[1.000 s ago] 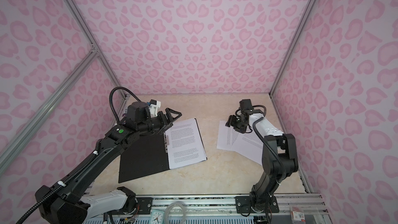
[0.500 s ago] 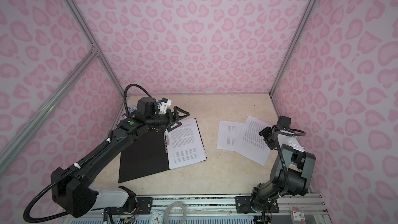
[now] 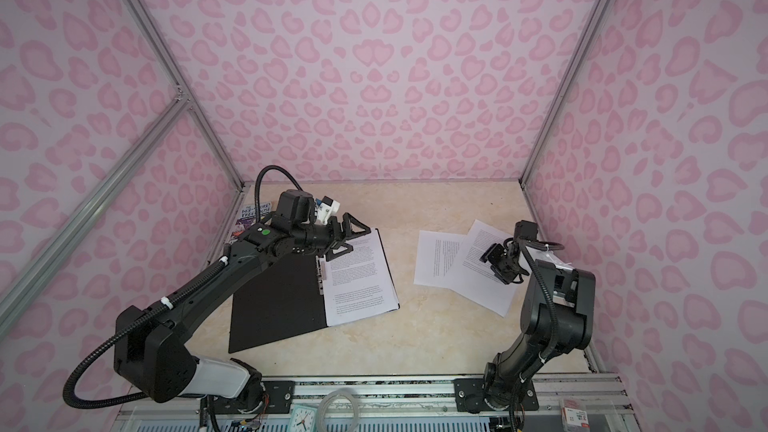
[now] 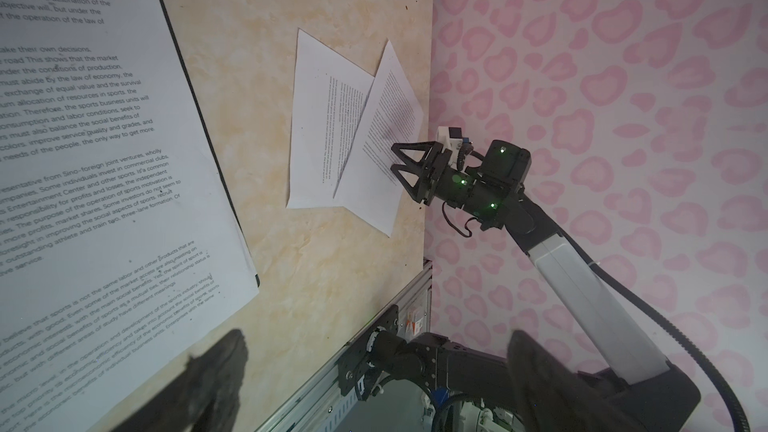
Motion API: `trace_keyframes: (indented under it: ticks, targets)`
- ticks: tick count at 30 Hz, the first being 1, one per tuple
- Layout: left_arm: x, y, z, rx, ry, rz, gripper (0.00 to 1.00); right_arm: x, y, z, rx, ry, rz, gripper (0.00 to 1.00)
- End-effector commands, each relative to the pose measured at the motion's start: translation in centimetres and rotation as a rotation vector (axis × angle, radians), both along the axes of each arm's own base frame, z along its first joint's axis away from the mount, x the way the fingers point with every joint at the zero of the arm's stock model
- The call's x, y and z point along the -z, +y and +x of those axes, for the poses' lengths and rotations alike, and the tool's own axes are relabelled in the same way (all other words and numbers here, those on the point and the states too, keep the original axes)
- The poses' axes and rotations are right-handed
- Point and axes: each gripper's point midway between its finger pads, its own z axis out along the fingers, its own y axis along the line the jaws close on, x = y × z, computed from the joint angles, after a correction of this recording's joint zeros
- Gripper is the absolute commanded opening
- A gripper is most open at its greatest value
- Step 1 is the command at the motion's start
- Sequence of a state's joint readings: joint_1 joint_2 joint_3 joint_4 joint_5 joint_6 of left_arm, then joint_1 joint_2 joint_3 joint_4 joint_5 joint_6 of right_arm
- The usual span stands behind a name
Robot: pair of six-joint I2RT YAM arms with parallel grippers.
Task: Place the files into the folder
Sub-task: 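Grasp the top loose printed sheet with the right gripper while the left reaches toward it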
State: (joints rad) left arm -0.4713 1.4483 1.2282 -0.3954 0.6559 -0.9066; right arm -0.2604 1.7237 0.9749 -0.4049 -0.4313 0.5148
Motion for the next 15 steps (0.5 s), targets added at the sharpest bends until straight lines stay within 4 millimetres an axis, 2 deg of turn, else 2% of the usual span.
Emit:
trace_keyframes:
  ticks: [1,4,8,15]
  targets:
    - [-0.2,-0.4,0.0,0.023,-0.013,-0.004,0.99,0.8,2.8,0.2,-0.125,0.024,0.016,0.67]
    - [0.0,-0.5,-0.1,0.032,-0.012,-0.001,0.99,0.5,4.9,1.0,-0.196,0.025,0.017,0.66]
    - [0.7,-1.1,-0.5,0.069,0.004,0.000,0.99,-1.3,5.9,2.1,-0.234,-0.021,-0.027,0.67]
    - [2.5,-3.2,-2.1,0.180,0.034,0.024,0.96,-2.1,3.4,2.0,-0.121,-0.032,0.000,0.67]
